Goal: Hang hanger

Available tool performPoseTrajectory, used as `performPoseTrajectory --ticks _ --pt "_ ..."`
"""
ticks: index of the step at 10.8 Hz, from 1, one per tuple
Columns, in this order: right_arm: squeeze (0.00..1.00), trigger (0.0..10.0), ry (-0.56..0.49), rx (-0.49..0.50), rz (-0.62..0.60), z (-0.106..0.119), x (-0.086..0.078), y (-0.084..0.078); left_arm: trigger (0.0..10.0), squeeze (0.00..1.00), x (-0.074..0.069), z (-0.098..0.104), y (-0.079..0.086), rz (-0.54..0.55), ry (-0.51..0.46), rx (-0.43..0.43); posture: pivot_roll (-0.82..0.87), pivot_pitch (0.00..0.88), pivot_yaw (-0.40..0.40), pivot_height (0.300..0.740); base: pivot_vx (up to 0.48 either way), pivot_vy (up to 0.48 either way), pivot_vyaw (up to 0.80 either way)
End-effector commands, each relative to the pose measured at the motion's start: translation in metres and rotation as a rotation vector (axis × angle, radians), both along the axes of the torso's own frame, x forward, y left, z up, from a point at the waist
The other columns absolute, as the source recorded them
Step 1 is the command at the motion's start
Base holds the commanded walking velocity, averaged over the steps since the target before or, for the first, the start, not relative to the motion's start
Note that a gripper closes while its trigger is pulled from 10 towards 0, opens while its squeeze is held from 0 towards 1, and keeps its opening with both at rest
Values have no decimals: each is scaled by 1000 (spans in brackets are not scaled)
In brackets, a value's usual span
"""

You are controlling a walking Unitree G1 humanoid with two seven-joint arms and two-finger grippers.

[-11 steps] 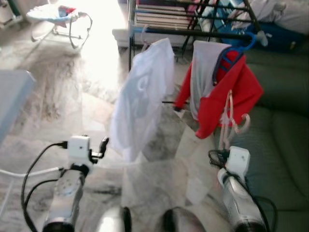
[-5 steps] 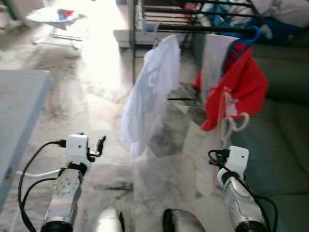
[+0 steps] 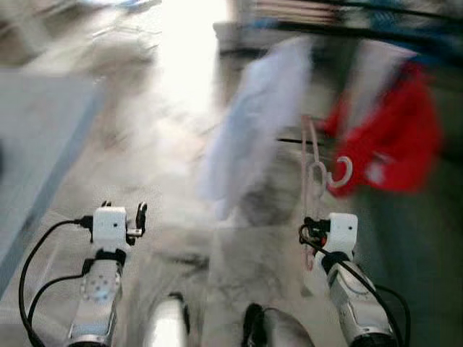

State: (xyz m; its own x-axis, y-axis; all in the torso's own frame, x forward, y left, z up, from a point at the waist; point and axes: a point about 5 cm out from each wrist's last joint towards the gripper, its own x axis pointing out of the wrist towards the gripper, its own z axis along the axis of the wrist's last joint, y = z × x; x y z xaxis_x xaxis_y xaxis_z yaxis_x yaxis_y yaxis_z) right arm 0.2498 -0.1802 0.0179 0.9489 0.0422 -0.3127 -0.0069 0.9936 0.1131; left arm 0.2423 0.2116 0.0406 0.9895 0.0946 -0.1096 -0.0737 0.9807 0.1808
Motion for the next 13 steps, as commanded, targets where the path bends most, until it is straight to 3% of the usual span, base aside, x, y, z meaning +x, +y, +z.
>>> performPoseTrajectory --ticks 1,4,13 --pt "0 10000 -18 3 -18 3 -2 -3 10000 0 1 0 -5 -27 -4 -6 9 179 -53 740 0 0 0" --pt "0 10000 -66 -83 -78 13 4 -19 10000 0 6 3 -8 -54 -17 -34 -1 163 -63 740 451 0 0" --pt "0 10000 -130 -173 -214 29 26 -41 10000 0 13 2 -12 -81 -16 -62 4 148 -66 740 465 0 0"
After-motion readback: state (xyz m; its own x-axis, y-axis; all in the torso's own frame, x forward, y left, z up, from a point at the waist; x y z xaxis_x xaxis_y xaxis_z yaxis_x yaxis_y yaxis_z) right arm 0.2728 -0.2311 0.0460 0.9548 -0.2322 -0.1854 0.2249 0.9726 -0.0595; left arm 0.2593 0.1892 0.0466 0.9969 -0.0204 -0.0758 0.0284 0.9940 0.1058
